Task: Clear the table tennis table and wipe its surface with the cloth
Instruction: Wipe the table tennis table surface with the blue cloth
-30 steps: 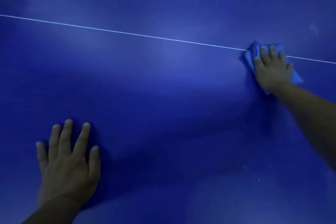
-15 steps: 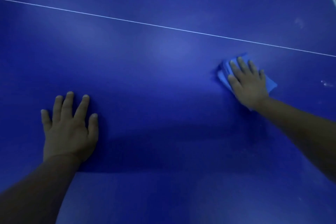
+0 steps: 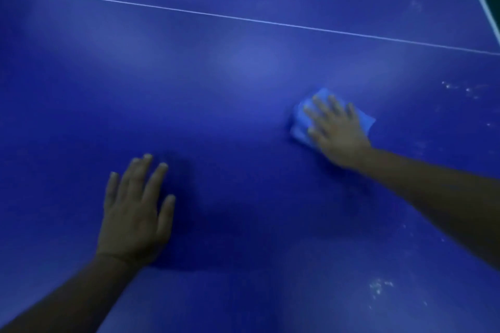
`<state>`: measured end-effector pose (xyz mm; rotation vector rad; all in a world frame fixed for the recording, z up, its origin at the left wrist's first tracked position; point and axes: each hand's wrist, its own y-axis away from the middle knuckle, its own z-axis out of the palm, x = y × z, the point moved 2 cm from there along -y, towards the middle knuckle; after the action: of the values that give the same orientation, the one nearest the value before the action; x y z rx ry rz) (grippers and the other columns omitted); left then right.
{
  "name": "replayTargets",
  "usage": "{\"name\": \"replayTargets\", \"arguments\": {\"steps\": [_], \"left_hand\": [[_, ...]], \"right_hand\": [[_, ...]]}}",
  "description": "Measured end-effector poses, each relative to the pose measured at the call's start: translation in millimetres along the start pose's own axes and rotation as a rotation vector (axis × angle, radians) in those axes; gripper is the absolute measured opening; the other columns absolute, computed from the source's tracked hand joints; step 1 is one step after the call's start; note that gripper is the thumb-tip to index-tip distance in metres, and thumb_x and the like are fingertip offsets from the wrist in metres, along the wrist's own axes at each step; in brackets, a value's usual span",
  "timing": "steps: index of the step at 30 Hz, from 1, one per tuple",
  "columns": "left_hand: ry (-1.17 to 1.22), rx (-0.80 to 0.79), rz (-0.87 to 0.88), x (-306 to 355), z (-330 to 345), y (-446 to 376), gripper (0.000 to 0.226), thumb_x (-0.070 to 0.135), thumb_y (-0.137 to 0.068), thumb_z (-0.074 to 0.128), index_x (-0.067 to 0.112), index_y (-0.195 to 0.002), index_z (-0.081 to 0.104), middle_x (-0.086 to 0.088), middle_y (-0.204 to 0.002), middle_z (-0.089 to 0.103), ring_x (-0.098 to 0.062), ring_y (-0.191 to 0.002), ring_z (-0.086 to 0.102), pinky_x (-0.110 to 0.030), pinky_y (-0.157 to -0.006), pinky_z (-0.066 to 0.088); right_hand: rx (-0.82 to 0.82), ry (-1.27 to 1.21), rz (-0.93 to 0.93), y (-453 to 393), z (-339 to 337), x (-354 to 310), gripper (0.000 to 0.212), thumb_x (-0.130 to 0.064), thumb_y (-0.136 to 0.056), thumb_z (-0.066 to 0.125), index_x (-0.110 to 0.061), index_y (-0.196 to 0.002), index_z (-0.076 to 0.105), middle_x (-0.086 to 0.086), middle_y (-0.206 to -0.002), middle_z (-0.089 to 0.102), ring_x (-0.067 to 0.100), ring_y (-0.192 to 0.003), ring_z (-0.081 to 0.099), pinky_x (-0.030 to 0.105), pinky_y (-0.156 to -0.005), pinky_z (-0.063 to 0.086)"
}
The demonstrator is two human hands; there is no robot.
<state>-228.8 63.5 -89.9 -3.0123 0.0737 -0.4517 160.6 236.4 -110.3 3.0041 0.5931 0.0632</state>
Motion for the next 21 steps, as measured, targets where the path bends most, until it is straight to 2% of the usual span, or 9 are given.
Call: {"name": "replayTargets", "arguments": {"steps": [2,4,6,9,12,14,16,19,21], "left_hand": [[-0.007,-0.039,0.082,17,5,26,0.059,0.042,-0.096,0.034,0.007,-0.143,0.049,-0.017,-0.155,0.038,-0.033,-0.145,0.03,-0.057,-0.119,0.016],[-0.021,-0.091,0.124,28,12,45,0.06,0.046,-0.101,0.027,0.009,-0.144,0.047,-0.014,-0.156,0.037,-0.032,-0.147,0.027,-0.057,-0.119,0.015],[-0.02,-0.156,0.153,35,19,57,0.063,0.049,-0.102,0.021,0.011,-0.146,0.045,-0.012,-0.158,0.034,-0.032,-0.148,0.025,-0.057,-0.119,0.015],[-0.028,-0.254,0.197,38,24,65,0.063,0.051,-0.102,0.018,0.015,-0.149,0.042,-0.009,-0.161,0.029,-0.032,-0.15,0.022,-0.057,-0.119,0.014],[-0.041,-0.282,0.215,38,25,63,0.06,0.05,-0.102,0.019,0.019,-0.151,0.038,-0.009,-0.162,0.027,-0.033,-0.151,0.019,-0.057,-0.119,0.014],[-0.042,-0.291,0.209,38,24,62,0.059,0.05,-0.102,0.019,0.021,-0.151,0.038,-0.008,-0.162,0.027,-0.033,-0.151,0.019,-0.056,-0.119,0.014],[-0.054,-0.297,0.206,37,25,61,0.059,0.05,-0.102,0.019,0.022,-0.151,0.037,-0.008,-0.162,0.027,-0.032,-0.151,0.018,-0.054,-0.12,0.012],[-0.065,-0.29,0.208,38,26,62,0.059,0.049,-0.103,0.017,0.022,-0.151,0.036,-0.008,-0.161,0.028,-0.033,-0.151,0.018,-0.054,-0.12,0.011],[-0.057,-0.289,0.207,39,26,61,0.059,0.049,-0.102,0.017,0.021,-0.15,0.039,-0.009,-0.161,0.029,-0.033,-0.151,0.018,-0.054,-0.12,0.011]], "right_hand": [[-0.022,-0.06,0.22,-13,-8,19,0.071,-0.06,-0.092,0.011,-0.032,-0.155,0.03,0.0,-0.164,0.023,0.033,-0.151,0.018,0.063,-0.116,0.015],[0.019,-0.057,0.213,4,-3,6,0.069,-0.059,-0.094,0.013,-0.031,-0.155,0.03,0.0,-0.164,0.023,0.032,-0.151,0.018,0.062,-0.116,0.014],[0.049,-0.009,0.067,54,5,-28,0.06,-0.052,-0.098,0.025,-0.029,-0.153,0.031,0.006,-0.161,0.031,0.037,-0.147,0.027,0.065,-0.112,0.023],[0.017,-0.04,-0.267,159,11,-84,0.052,-0.048,-0.101,0.033,-0.031,-0.15,0.039,0.007,-0.161,0.029,0.039,-0.148,0.024,0.064,-0.114,0.018],[-0.043,-0.044,-0.445,168,9,-75,0.051,-0.051,-0.103,0.031,-0.033,-0.149,0.042,0.003,-0.16,0.032,0.037,-0.149,0.024,0.062,-0.116,0.016],[-0.038,-0.015,-0.332,114,12,-45,0.054,-0.052,-0.101,0.03,-0.032,-0.15,0.036,0.004,-0.159,0.034,0.036,-0.147,0.027,0.061,-0.114,0.018],[-0.031,-0.028,-0.045,48,8,-4,0.061,-0.054,-0.097,0.025,-0.031,-0.153,0.031,0.004,-0.161,0.031,0.036,-0.148,0.026,0.065,-0.113,0.021],[-0.037,-0.089,0.318,-14,-7,46,0.071,-0.061,-0.094,0.009,-0.033,-0.157,0.022,-0.002,-0.166,0.014,0.03,-0.153,0.01,0.061,-0.118,0.011],[-0.038,-0.11,0.386,-22,-7,53,0.065,-0.059,-0.098,0.012,-0.033,-0.158,0.017,-0.005,-0.167,0.008,0.028,-0.153,0.003,0.059,-0.119,0.005]]}}
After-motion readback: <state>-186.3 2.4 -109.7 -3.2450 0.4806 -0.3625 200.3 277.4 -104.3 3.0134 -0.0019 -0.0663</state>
